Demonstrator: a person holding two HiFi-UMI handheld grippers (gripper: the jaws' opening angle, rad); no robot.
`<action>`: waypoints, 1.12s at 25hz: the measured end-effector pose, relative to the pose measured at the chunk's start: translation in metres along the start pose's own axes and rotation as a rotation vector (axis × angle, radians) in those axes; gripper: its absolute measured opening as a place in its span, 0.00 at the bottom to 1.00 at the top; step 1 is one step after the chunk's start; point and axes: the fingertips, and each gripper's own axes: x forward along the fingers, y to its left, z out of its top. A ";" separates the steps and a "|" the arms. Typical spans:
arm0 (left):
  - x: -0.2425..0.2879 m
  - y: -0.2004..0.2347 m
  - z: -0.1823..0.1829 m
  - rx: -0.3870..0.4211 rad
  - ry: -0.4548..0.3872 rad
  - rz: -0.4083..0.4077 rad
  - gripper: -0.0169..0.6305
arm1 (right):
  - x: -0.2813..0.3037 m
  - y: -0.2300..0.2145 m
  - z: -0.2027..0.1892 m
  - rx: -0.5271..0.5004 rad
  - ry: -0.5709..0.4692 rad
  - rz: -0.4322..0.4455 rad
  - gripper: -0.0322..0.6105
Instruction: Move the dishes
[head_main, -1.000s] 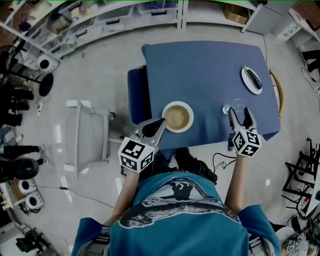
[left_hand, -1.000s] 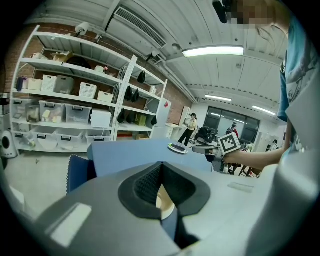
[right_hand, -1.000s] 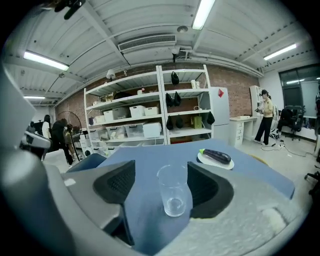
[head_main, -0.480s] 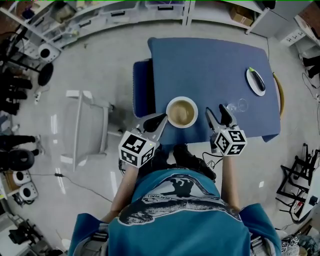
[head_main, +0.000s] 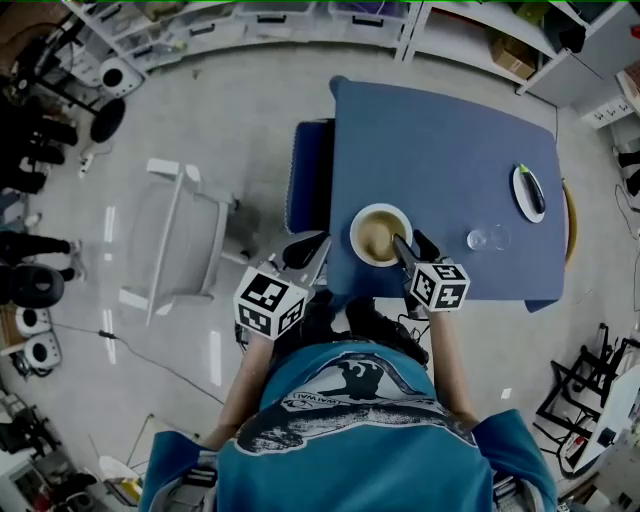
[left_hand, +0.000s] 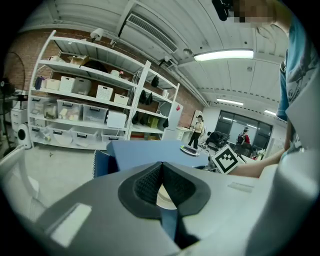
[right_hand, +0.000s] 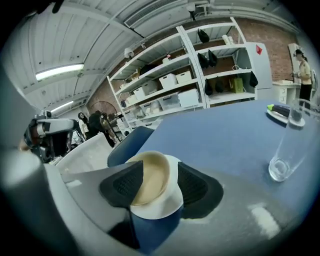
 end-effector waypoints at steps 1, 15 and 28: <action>-0.002 0.003 0.000 -0.009 -0.003 0.010 0.05 | 0.003 0.001 -0.003 0.015 0.016 0.004 0.38; -0.002 0.014 0.001 -0.036 -0.021 0.054 0.05 | 0.023 -0.008 -0.011 0.074 0.075 -0.032 0.08; 0.001 0.014 0.004 -0.046 -0.033 0.112 0.05 | 0.047 -0.034 0.057 0.078 -0.007 -0.012 0.08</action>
